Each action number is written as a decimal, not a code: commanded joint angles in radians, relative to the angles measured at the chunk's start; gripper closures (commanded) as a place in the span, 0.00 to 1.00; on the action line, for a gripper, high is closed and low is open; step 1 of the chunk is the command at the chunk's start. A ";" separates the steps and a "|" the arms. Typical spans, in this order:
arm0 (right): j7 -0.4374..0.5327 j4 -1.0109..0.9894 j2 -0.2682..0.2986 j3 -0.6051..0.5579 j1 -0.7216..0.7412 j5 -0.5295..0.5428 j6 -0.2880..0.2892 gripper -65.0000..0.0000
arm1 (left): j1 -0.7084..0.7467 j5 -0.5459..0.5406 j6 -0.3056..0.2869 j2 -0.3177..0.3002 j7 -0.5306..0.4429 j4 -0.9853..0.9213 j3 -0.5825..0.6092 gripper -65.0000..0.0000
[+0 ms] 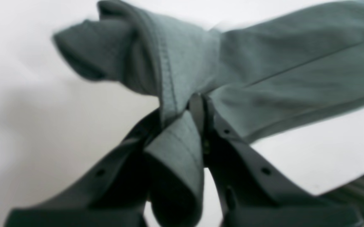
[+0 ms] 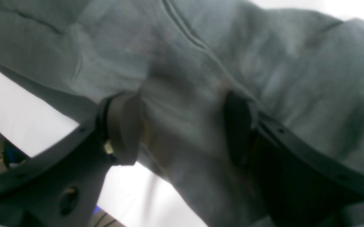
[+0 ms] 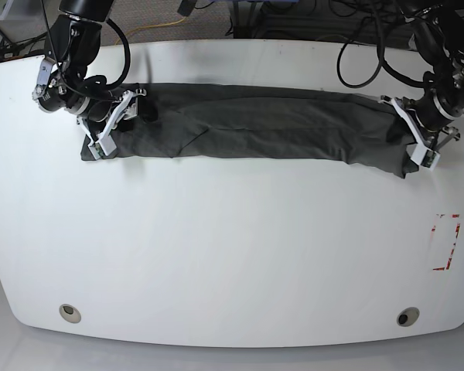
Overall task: Fold the T-shirt properly
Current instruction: 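Hold the folded strip ends with both grippers and pull it taut, then move the left gripper to the strip middle and fold its end inward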
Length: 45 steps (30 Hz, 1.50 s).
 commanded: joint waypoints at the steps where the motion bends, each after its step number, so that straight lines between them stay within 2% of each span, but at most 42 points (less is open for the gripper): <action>1: 0.018 0.016 0.013 0.005 0.013 0.017 0.002 0.38 | -0.002 -0.012 -0.001 -0.010 -0.009 0.035 0.060 0.98; 5: 0.018 0.016 0.013 0.005 0.013 0.017 0.002 0.38 | -0.007 -0.012 -0.001 -0.002 -0.009 0.033 0.168 0.98; 11: 0.018 0.016 0.013 0.005 0.013 0.016 0.002 0.38 | -0.040 -0.006 -0.001 0.087 -0.009 0.022 0.313 0.98; 16: 0.018 0.016 0.011 0.005 0.022 0.016 0.002 0.38 | -0.080 -0.006 -0.001 0.119 -0.011 -0.005 0.425 0.97; 20: 0.018 0.016 0.011 0.005 0.025 0.016 0.002 0.38 | -0.090 -0.006 -0.001 0.159 -0.011 -0.022 0.450 0.97; 22: 0.018 0.016 0.011 0.005 0.027 0.019 0.002 0.38 | -0.091 -0.005 -0.001 0.173 -0.011 -0.024 0.467 0.93; 26: 0.018 0.016 0.011 0.005 0.036 0.019 0.002 0.38 | -0.091 0.070 -0.001 0.207 -0.011 -0.024 0.508 0.86; 32: 0.018 0.016 0.011 0.006 0.040 0.022 0.002 0.38 | -0.094 0.150 -0.001 0.237 -0.011 -0.024 0.573 0.85; 35: 0.018 0.016 0.011 0.006 0.040 0.022 0.002 0.38 | -0.123 0.189 -0.001 0.239 -0.011 -0.024 0.617 0.77; 38: 0.018 0.016 0.011 0.006 0.040 0.024 0.002 0.38 | -0.134 0.222 -0.001 0.250 -0.011 -0.024 0.671 0.53; 41: 0.018 0.016 0.011 0.006 0.040 0.024 0.002 0.38 | -0.142 0.241 -0.001 0.283 -0.011 -0.018 0.705 0.36; 45: 0.018 0.016 0.013 0.006 0.042 0.024 0.002 0.38 | -0.174 0.244 -0.001 0.299 -0.008 0.002 0.797 0.31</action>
